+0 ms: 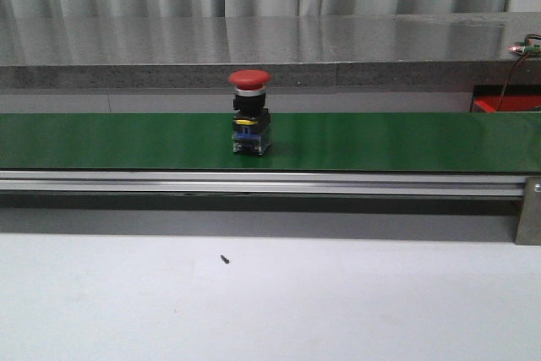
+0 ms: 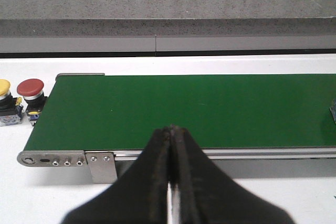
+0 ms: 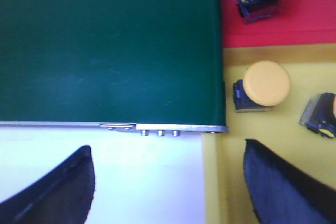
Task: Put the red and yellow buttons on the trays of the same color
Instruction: 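Lower the yellow button into the yellow tray and open the right gripper, then move the right gripper back over the belt toward the red button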
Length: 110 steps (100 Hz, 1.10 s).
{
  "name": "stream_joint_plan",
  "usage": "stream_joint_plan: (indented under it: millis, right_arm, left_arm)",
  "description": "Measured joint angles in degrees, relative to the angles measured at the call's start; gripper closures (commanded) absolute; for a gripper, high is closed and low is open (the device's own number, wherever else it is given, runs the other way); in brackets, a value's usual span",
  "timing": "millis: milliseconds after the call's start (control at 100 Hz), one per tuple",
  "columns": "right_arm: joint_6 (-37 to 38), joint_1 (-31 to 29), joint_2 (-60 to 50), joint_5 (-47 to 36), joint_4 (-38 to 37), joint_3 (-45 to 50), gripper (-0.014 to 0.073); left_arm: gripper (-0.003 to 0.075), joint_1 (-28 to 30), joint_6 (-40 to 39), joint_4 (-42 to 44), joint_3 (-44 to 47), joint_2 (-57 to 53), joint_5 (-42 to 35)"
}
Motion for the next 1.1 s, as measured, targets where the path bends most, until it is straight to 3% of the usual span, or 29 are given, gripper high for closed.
stream_joint_plan:
  millis: [270, 570, 1100]
  right_arm:
    - [-1.82, 7.20, 2.29, 6.10, -0.14, -8.66, -0.0015]
    - [-6.32, 16.31, 12.07, 15.42, -0.14, -21.71, -0.0015]
    - [-15.08, 26.36, 29.09, 20.09, -0.14, -37.66, -0.0015]
  left_arm:
    - [0.0740, 0.00, 0.00, 0.00, 0.00, 0.00, 0.00]
    - [0.0740, 0.00, 0.00, 0.00, 0.00, 0.00, 0.00]
    - [0.0740, 0.00, 0.00, 0.00, 0.00, 0.00, 0.00]
